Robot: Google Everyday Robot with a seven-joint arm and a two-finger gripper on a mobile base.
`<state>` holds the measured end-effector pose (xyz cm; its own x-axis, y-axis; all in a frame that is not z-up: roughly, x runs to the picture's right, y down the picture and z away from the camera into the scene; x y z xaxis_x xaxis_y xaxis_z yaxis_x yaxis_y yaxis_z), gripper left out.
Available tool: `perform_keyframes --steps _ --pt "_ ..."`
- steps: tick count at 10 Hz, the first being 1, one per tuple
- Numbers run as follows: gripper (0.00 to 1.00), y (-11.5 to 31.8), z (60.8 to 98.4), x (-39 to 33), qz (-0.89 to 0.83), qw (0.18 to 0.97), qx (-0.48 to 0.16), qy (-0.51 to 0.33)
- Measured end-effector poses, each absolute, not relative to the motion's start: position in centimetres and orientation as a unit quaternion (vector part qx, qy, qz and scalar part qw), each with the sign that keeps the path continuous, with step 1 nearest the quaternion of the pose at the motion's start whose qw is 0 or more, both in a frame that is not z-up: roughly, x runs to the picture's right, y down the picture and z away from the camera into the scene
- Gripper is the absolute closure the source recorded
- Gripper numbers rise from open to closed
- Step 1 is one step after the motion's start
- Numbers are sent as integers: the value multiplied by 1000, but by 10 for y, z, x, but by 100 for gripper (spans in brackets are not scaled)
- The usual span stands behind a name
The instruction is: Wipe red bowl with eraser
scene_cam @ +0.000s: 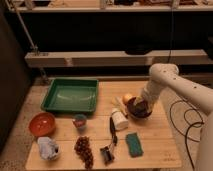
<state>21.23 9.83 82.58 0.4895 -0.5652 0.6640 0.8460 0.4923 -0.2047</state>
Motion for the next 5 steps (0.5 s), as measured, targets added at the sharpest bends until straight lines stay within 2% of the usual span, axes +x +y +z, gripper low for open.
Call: perform_keyframes --steps 5 --pt "42 117 852 205 -434 809 -273 -286"
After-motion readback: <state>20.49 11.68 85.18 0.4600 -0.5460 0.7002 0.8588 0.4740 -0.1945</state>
